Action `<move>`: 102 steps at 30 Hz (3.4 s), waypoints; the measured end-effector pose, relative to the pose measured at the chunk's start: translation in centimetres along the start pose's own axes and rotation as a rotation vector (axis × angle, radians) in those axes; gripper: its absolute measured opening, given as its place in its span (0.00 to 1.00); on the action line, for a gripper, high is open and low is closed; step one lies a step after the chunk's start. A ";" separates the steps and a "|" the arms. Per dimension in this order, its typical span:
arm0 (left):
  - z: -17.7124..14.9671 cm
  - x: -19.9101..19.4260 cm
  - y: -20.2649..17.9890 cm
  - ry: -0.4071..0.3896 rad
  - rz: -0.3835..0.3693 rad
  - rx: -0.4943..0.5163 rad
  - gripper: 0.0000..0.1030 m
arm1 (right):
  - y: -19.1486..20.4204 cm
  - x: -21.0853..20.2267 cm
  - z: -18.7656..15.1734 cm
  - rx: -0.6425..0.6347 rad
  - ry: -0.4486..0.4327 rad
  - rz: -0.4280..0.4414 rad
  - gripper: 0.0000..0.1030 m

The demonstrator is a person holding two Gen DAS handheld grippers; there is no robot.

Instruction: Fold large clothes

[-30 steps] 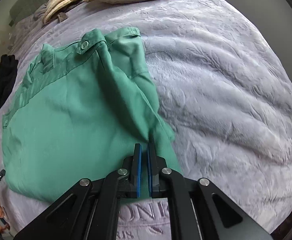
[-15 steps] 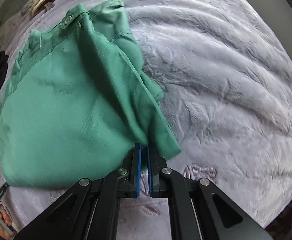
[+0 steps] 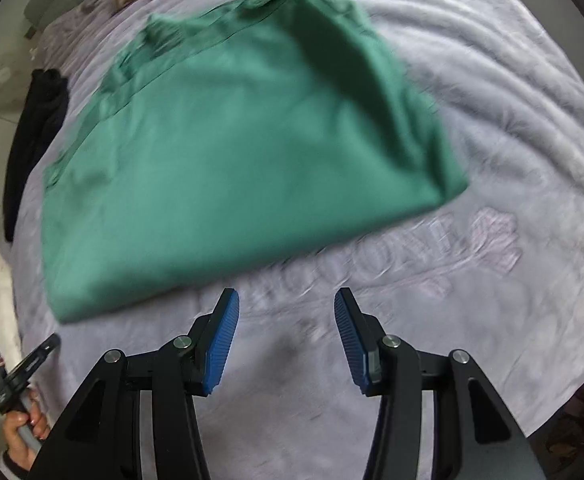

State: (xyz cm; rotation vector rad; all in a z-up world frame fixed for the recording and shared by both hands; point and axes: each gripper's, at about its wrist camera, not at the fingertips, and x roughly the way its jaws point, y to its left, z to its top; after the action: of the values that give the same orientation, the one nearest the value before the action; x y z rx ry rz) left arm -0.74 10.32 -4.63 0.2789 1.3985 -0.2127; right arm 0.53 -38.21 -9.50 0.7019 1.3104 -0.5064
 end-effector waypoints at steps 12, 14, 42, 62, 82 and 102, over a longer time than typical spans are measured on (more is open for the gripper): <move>-4.3 -1.7 0.2 0.022 -0.052 -0.003 0.01 | 4.2 0.2 -4.3 -0.032 0.052 0.038 0.68; -4.4 -2.0 0.3 0.019 -0.056 -0.003 0.01 | 5.0 0.4 -4.4 -0.041 0.051 0.038 0.68; -4.5 -1.4 5.3 -0.028 -0.323 -0.200 0.02 | 9.3 0.4 -6.0 -0.125 0.056 0.046 1.00; -1.3 1.3 2.4 -0.266 -0.488 -0.186 1.00 | 10.8 1.1 -6.9 -0.135 0.076 0.112 1.00; 8.9 22.0 -7.2 -0.052 -0.233 -0.139 1.00 | 10.7 1.7 -6.2 -0.103 0.112 0.133 1.00; 16.1 32.2 -10.8 -0.012 -0.125 -0.067 1.00 | 11.9 3.2 -8.1 -0.006 0.147 0.265 1.00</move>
State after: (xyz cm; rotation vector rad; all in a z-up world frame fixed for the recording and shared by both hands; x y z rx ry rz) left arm 16.18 -4.45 -34.80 0.1345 1.4100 -0.2692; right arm 3.82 -23.98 -11.31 0.9056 1.3296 -0.2401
